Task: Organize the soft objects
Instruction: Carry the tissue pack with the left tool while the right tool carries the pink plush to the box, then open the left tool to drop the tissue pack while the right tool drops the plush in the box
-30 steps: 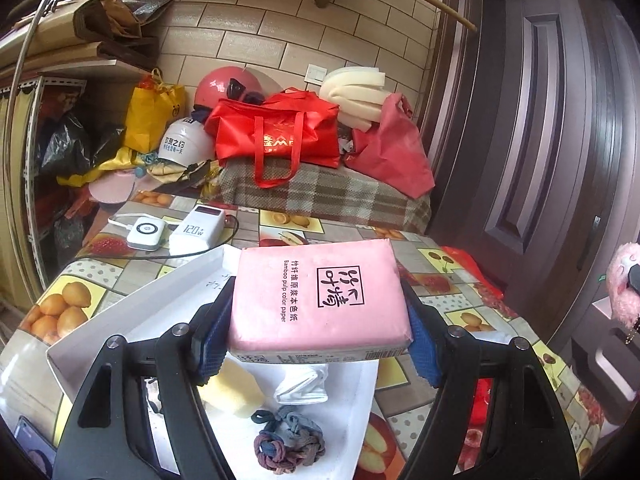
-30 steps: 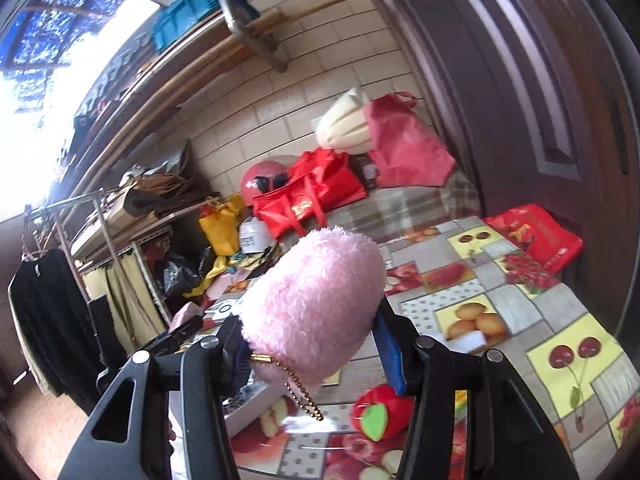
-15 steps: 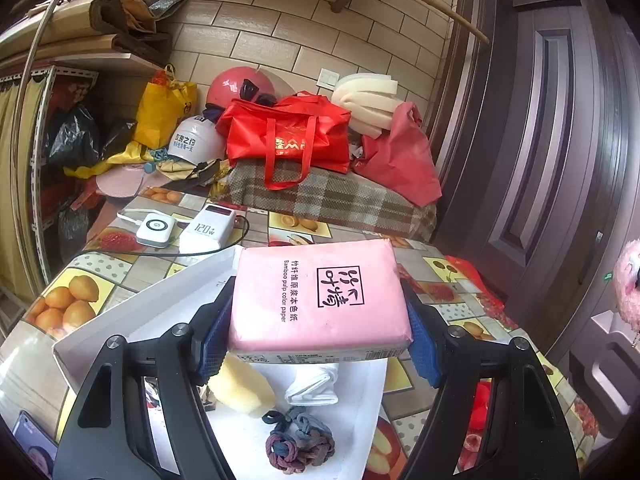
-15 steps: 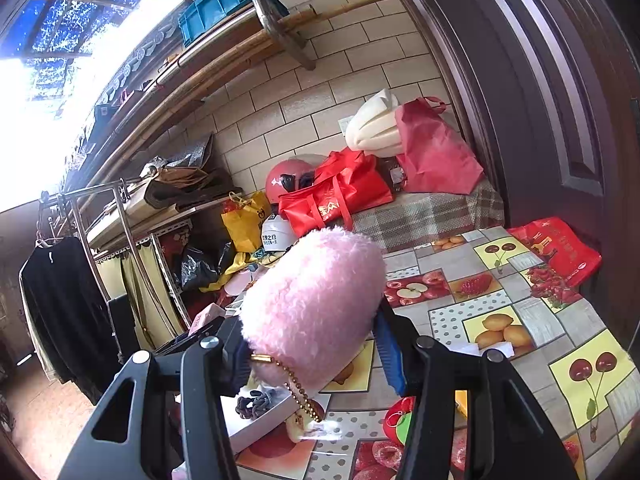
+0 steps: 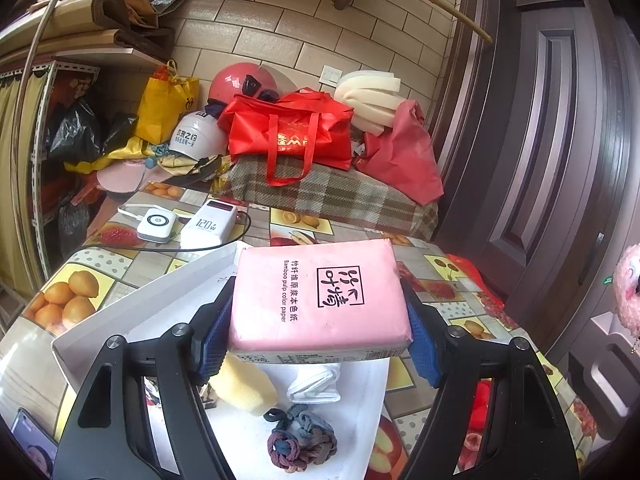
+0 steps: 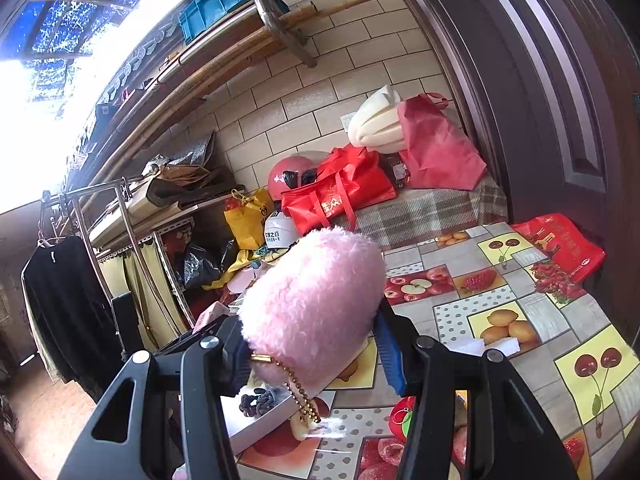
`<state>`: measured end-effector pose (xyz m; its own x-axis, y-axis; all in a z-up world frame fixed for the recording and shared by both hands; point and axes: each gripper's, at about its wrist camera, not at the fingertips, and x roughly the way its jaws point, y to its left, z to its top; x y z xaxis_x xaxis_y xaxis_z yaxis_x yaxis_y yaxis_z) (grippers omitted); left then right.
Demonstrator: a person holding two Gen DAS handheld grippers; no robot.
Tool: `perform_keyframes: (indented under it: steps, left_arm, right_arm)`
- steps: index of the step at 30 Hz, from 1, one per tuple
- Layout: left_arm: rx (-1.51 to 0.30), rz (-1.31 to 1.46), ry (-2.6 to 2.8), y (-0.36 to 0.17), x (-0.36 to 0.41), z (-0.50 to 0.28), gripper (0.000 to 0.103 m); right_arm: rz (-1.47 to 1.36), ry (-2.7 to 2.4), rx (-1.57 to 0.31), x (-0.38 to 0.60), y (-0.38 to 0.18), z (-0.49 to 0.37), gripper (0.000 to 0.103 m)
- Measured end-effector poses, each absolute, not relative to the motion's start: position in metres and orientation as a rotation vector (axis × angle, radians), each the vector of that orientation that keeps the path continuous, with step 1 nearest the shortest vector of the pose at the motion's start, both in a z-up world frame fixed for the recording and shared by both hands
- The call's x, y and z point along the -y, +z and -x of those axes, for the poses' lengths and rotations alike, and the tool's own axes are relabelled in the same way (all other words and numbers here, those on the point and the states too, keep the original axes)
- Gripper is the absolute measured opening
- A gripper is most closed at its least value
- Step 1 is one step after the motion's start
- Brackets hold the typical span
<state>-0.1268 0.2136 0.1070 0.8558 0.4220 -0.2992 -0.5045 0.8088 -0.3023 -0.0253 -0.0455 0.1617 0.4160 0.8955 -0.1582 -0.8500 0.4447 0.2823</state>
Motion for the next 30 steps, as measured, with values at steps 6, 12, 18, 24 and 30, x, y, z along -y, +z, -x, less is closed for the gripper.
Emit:
perform_keyframes:
  steps: [6,12,18,24,30]
  left_arm:
    - [-0.222,0.387,0.501,0.106,-0.215,0.127,0.075]
    - [-0.221,0.391,0.501,0.105,-0.215,0.128,0.075]
    - [-0.221,0.392,0.501,0.106,-0.216,0.128,0.075]
    - [-0.211,0.415,0.527,0.101,-0.224,0.138,0.075]
    - [-0.196,0.509,0.629,0.095,-0.254,0.157,0.075]
  right_arm:
    - [-0.168,1.099,-0.307,0.045,0.162,0.027,0.052]
    - [-0.164,1.103,-0.310,0.044,0.160,0.028,0.052]
    - [-0.160,1.106,-0.312,0.042,0.158,0.030,0.052]
    - [-0.142,1.121,-0.327,0.033,0.152,0.036,0.052]
    - [-0.105,1.178,-0.413,-0.006,0.144,0.032,0.052]
